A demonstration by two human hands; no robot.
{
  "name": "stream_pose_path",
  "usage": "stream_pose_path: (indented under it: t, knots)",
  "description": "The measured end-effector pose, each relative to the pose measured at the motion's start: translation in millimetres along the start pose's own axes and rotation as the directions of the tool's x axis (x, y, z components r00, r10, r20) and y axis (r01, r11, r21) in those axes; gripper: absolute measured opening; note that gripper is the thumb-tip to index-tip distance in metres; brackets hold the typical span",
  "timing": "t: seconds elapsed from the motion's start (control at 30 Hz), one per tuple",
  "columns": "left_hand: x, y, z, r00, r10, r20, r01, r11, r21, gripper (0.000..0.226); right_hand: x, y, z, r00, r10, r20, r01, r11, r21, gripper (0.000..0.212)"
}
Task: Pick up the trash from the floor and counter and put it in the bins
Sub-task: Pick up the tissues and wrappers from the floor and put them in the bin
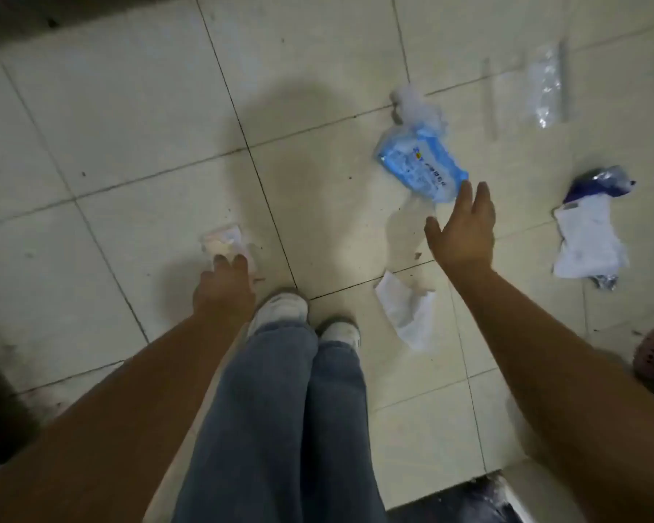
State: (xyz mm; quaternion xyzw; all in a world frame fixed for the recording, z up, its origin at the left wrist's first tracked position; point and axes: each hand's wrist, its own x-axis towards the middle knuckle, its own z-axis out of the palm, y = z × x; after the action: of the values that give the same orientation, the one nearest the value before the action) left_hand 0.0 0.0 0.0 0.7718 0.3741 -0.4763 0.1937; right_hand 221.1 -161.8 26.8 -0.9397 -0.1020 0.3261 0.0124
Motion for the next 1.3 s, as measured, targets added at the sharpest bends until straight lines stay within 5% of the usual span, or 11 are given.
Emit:
stream_pose_path:
  t: [0.2,0.3,0.53,0.67,0.8,0.9,1.03,1.17,1.3]
  knots:
    - [65,19,69,0.998,-0.061,0.015,0.062,0.992,-0.109,0.068,72,8,56,0.98,0.147,-0.136,-0.132,0.985,0.111,0.076]
    - [84,20,81,0.996,-0.04,-0.078,0.036,0.998,-0.044,0.06,83,9,80,0.96,0.243,-0.139,-0.227,0.966,0.122,0.052]
    - [106,6,71,0.99,0.119,-0.075,-0.108,0.985,0.137,0.032,74,-11,133,0.96,0.258,0.11,-0.281,0.873,0.398,0.016]
    - [99,11,48,0.979,0.15,-0.142,-0.142,0.988,0.066,0.029,56,-20,148,0.951,0.235,0.2,-0.304,0.823,0.48,0.042]
    - [56,29,7,0.961,0.209,-0.179,-0.209,0.978,0.02,0.039,13,-22,123,0.945,0.196,0.262,-0.312,0.779,0.544,0.036]
    - [5,49,-33,0.9,0.352,-0.259,-0.349,0.935,0.06,0.024,-29,-15,78,0.935,0.203,0.292,-0.342,0.739,0.581,0.017]
    - [-70,84,-92,0.932,0.351,-0.093,-0.331,0.926,0.183,0.028,-85,9,-10,0.922,0.259,0.288,-0.386,0.674,0.629,0.038]
    - [-137,120,-126,0.944,0.321,-0.082,-0.294,0.925,0.24,0.03,-142,60,-93,0.927,0.268,0.261,-0.372,0.726,0.578,0.015]
    - [-162,144,-125,0.955,0.287,-0.079,-0.24,0.9,0.363,0.035,-174,107,-110,0.912,0.332,0.24,-0.41,0.722,0.557,0.017]
